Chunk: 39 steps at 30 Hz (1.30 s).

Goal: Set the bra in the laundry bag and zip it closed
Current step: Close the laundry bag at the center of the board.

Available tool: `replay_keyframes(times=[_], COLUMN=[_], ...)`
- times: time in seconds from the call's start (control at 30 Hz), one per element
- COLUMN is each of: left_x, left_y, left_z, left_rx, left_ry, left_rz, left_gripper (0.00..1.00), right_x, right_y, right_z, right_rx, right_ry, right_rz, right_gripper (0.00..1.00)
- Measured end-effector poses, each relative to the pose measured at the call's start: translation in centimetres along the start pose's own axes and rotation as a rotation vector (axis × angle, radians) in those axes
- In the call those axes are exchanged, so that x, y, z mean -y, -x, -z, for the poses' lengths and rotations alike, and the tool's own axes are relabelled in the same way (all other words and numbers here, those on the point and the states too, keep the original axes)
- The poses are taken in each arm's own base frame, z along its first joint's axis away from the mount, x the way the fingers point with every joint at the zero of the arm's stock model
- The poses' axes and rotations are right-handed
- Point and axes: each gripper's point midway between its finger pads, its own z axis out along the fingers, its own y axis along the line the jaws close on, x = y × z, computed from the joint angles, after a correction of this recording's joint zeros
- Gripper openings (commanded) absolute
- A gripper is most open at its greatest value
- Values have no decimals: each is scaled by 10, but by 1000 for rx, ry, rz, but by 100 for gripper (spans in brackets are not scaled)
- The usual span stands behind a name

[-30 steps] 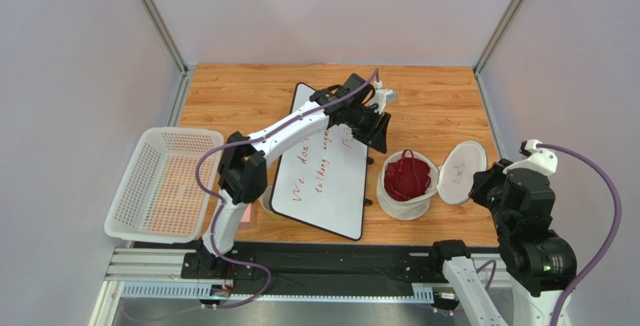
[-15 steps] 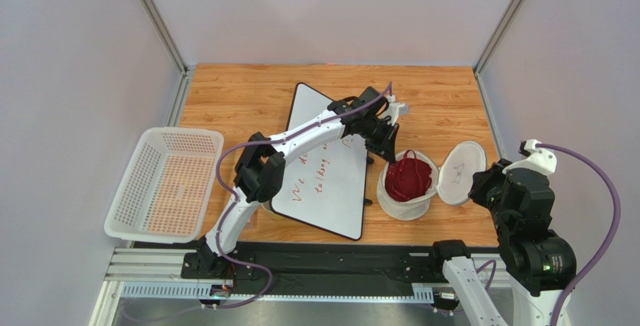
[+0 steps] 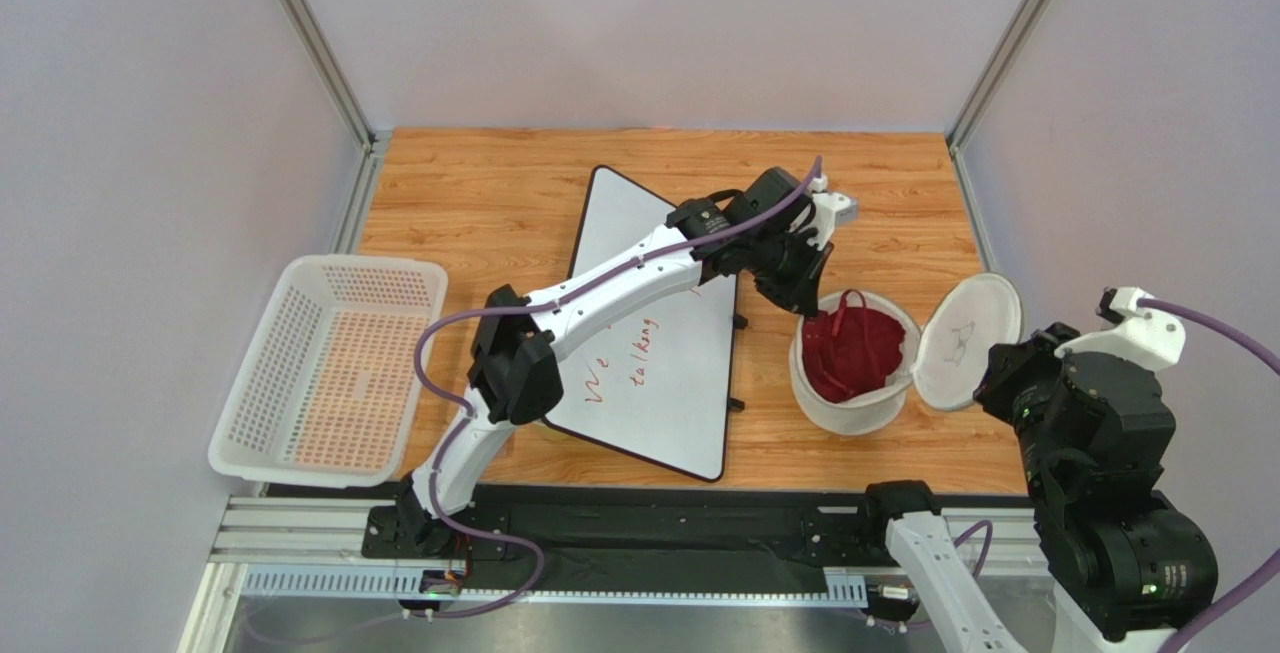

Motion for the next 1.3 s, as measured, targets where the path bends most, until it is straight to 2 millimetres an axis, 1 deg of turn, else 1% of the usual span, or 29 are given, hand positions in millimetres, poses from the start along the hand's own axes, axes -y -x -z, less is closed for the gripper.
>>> replay_keyframes(times=[0.03, 0.1, 0.13, 0.17, 0.23, 0.3, 0.37, 0.43, 0.53, 0.57, 0.6, 0.67, 0.7, 0.77, 0.8, 0.83, 0.87, 0.93, 1.0, 1.07, 1.1, 1.17, 1.2, 1.23, 1.3], left_x=[3, 3, 1, -3, -13, -24, -35, -42, -47, -47, -47, -48, -48, -49, -49, -49, -49, -47, -40, -29, -19, 5, 24, 42, 84], left_y=[4, 19, 25, 28, 25, 17, 11, 5, -1, -1, -2, -1, 0, 1, 1, 2, 3, 8, 17, 28, 33, 39, 40, 38, 21], left_z=[2, 4, 4, 4, 2, -2, -8, -14, -20, -21, -21, -21, -21, -21, -19, -17, -13, 0, 19, 45, 60, 87, 100, 108, 119], left_rx=[8, 37, 53, 61, 50, 29, 9, -8, -24, -27, -27, -25, -21, -18, -17, -13, -11, 8, 41, 89, 122, 198, 247, 298, 389], left_ry=[8, 27, 34, 42, 58, 72, 84, 88, 90, 89, 89, 89, 88, 95, 97, 106, 113, 132, 143, 145, 134, 92, 59, 23, -64], left_rz=[-8, -23, -27, -29, -20, -4, 12, 23, 31, 32, 32, 26, 25, 20, 14, 11, 7, -3, -18, -48, -70, -122, -160, -207, -316], left_gripper=[0, 0, 0, 0, 0, 0, 0, 0, 0, 2, 17, 30, 44, 54, 61, 62, 67, 68, 68, 68, 68, 69, 74, 75, 77], right_x=[1, 0, -1, -2, -5, -10, -17, -23, -28, -29, -30, -32, -33, -32, -31, -31, -30, -29, -27, -26, -26, -25, -25, -25, -26], right_y=[-4, -23, -36, -52, -75, -85, -88, -91, -93, -91, -88, -79, -73, -65, -62, -60, -60, -61, -64, -67, -68, -68, -68, -68, -69], right_z=[-2, -12, -19, -27, -36, -40, -41, -40, -41, -40, -40, -38, -37, -35, -34, -35, -35, -36, -38, -40, -40, -41, -42, -42, -43], right_rx=[-7, -69, -112, -169, -263, -316, -343, -367, -388, -389, -385, -362, -345, -315, -304, -297, -296, -299, -306, -312, -316, -318, -317, -318, -322], right_ry=[-2, -5, -4, -1, 6, 24, 52, 81, 100, 100, 102, 103, 101, 95, 89, 82, 75, 63, 49, 36, 31, 20, 15, 11, 6], right_rz=[5, 28, 43, 61, 85, 93, 91, 86, 80, 78, 75, 66, 60, 49, 44, 37, 32, 21, 11, 1, -5, -15, -20, -27, -41], right_gripper=[0, 0, 0, 0, 0, 0, 0, 0, 0, 0, 0, 0, 0, 0, 0, 0, 0, 0, 0, 0, 0, 0, 0, 0, 0])
